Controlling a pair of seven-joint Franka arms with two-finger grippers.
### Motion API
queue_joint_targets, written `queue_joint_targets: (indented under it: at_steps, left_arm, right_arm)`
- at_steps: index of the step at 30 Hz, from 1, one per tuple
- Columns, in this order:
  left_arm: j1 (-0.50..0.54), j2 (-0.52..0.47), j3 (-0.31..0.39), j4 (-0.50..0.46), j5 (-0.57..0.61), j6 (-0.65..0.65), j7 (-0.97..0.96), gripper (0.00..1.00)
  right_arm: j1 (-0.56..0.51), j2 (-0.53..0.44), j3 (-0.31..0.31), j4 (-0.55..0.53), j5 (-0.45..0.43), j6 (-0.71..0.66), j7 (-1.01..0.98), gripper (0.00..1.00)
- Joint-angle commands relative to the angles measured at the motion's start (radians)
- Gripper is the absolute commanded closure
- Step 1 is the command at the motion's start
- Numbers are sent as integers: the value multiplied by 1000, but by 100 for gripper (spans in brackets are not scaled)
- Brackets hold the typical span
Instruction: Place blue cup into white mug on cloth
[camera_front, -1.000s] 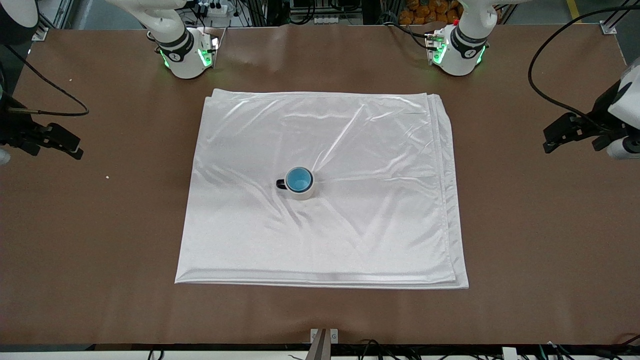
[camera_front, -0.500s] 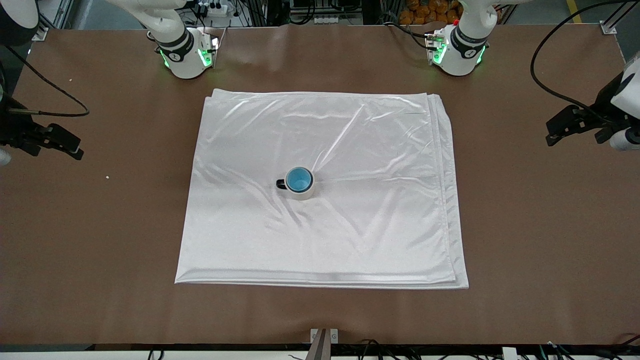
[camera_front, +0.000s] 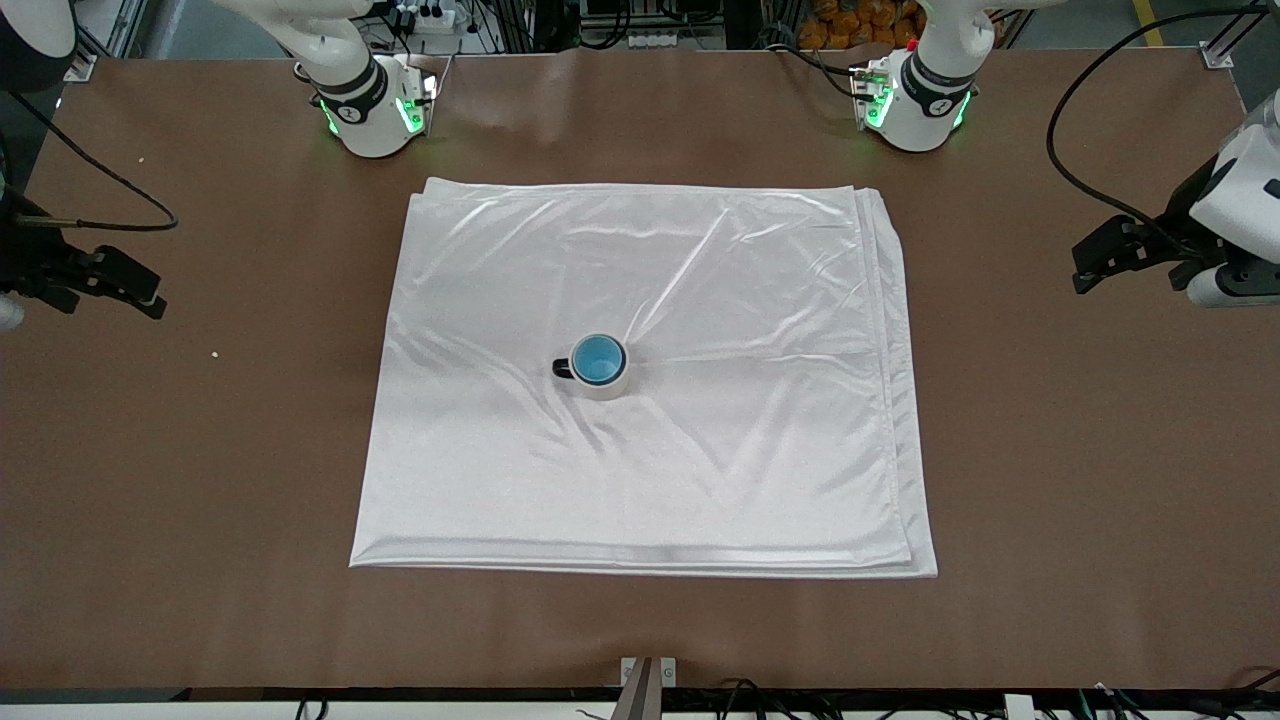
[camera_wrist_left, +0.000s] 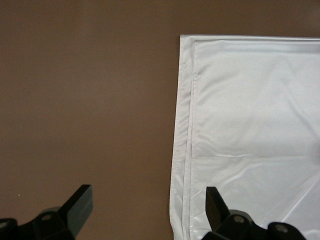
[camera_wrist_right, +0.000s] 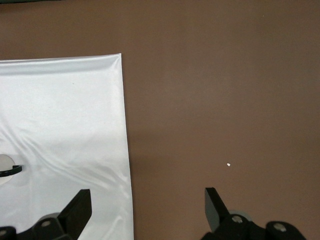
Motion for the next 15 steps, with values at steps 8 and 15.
queue_joint_targets:
  at_steps: [8,15]
  left_arm:
    - [-4,-2,7,-24,-20,-2,6,0]
    - [-2,-2,7,-31,-20,-2,7,0]
  right_arm:
    - [-25,26,0,29,7,-7,-34,0]
    - [-23,26,0,29,8,-7,-34,0]
